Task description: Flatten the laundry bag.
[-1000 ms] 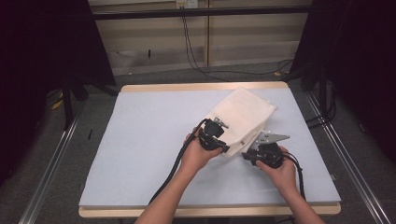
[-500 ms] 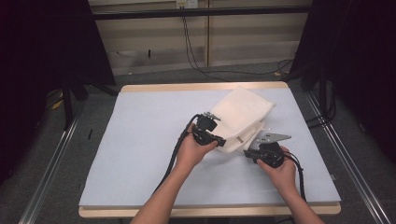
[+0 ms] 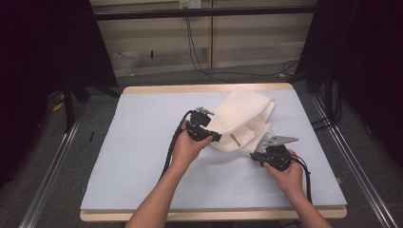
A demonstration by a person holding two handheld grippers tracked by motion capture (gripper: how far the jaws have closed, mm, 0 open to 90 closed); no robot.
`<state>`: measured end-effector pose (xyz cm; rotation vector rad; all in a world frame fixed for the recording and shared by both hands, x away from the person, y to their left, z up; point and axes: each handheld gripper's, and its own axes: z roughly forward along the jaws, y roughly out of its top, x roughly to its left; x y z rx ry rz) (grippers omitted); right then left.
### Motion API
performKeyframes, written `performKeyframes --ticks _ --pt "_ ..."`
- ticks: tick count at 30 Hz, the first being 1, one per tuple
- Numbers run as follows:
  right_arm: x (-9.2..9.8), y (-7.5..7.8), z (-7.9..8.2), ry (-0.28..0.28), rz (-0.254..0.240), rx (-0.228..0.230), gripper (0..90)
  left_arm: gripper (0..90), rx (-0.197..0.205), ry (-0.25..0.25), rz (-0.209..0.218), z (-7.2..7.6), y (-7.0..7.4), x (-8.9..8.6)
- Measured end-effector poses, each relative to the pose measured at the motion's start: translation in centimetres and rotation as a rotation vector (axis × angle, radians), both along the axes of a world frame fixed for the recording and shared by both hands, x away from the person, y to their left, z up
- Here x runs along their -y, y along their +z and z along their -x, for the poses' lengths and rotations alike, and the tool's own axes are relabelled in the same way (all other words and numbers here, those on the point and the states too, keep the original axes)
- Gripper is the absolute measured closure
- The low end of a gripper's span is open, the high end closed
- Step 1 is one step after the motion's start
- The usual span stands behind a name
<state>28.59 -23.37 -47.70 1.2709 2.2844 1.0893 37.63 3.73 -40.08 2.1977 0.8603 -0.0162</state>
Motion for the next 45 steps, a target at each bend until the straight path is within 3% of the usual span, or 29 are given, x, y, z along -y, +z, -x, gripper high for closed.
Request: performKeyframes --ticks 4,11,20,21,29,31,32,45 --pt "0.1 0.0 0.1 -0.006 0.001 -0.008 87.4 82.5 0.009 0.048 0.005 -0.2 0.1 -0.6" --pt "0.3 0.1 0.1 -0.006 0.006 -0.016 87.6 82.9 0.018 0.085 -0.003 -1.1 0.2 -2.2" --pt "0.6 0.1 0.1 -0.009 0.014 -0.015 87.6 83.0 0.033 0.147 0.025 -1.8 0.5 -4.1" --pt "0.7 0.1 0.1 -0.014 0.016 -0.016 87.7 83.0 0.026 0.165 0.046 -1.9 0.5 -4.3" --pt "1.6 0.2 0.1 -0.025 0.014 -0.017 87.7 83.1 0.029 0.209 0.035 -2.6 0.6 -6.4" --pt "1.7 0.2 0.1 -0.028 0.014 -0.016 87.7 83.1 0.032 0.240 0.053 -2.8 0.5 -6.8" --pt "1.8 0.2 0.1 -0.030 0.014 -0.014 87.8 83.1 0.034 0.229 0.033 -3.0 0.6 -7.1" --pt "2.3 0.4 0.1 -0.056 0.011 -0.016 87.7 83.3 0.031 0.284 0.024 -3.6 -0.1 -9.1"
